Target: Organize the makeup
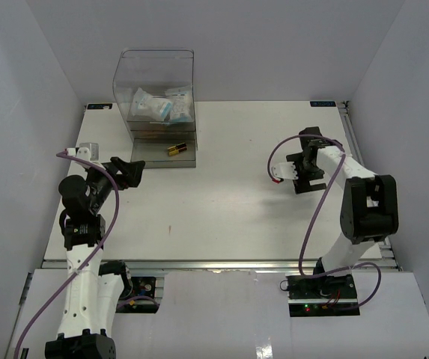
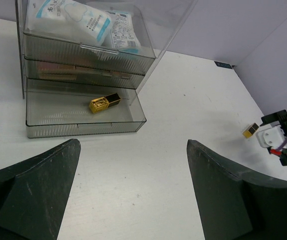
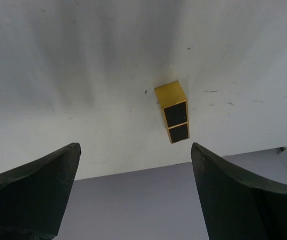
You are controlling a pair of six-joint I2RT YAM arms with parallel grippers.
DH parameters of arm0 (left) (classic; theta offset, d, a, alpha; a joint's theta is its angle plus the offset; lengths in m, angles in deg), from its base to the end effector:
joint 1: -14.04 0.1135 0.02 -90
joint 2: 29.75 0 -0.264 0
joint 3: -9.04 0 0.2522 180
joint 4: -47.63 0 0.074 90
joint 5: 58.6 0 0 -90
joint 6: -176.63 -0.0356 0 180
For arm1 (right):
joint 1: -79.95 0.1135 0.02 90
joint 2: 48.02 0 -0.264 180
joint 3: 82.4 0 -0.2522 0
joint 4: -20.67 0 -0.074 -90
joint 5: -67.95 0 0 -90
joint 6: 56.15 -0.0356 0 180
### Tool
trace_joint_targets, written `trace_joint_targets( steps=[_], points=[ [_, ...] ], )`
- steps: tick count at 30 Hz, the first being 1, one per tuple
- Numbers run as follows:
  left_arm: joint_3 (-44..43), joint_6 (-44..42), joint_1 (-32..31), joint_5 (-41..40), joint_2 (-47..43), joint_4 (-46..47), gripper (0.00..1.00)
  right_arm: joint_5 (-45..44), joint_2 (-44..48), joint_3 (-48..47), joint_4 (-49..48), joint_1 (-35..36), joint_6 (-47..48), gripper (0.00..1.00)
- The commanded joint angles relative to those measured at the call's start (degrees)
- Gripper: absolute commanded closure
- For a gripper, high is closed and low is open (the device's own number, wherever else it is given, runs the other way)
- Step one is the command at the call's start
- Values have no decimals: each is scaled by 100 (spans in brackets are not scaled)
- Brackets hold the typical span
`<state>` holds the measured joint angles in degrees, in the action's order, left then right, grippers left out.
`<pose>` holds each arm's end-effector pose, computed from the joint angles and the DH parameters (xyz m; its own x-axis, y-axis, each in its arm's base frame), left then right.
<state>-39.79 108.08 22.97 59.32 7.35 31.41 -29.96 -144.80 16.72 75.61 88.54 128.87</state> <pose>0.1621 0.0086 0.3158 -0.1905 -0.3570 -0.9145 0.2733 0.8754 -0.3987 0.3266 0.0444 0.2034 0.1846 -0.9700 0.1582 -0.9214 -0.2268 -0.3156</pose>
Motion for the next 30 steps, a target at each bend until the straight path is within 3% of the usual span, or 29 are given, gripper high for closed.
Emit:
trace_joint_targets(
  steps=[1,9,20,30],
  points=[
    [44,-3,32,80,-16,96,2,-869,-560,-399,-519,5,610,2],
    [31,-36,39,86,-41,88,2,-826,-1322,-1167,-874,-24,825,0],
    [26,-44,43,73,-72,79,2,-832,-1740,-1296,-286,-41,649,28],
    [28,-44,39,38,-54,70,2,-606,-1644,-1394,-31,-59,463,28]
  ],
)
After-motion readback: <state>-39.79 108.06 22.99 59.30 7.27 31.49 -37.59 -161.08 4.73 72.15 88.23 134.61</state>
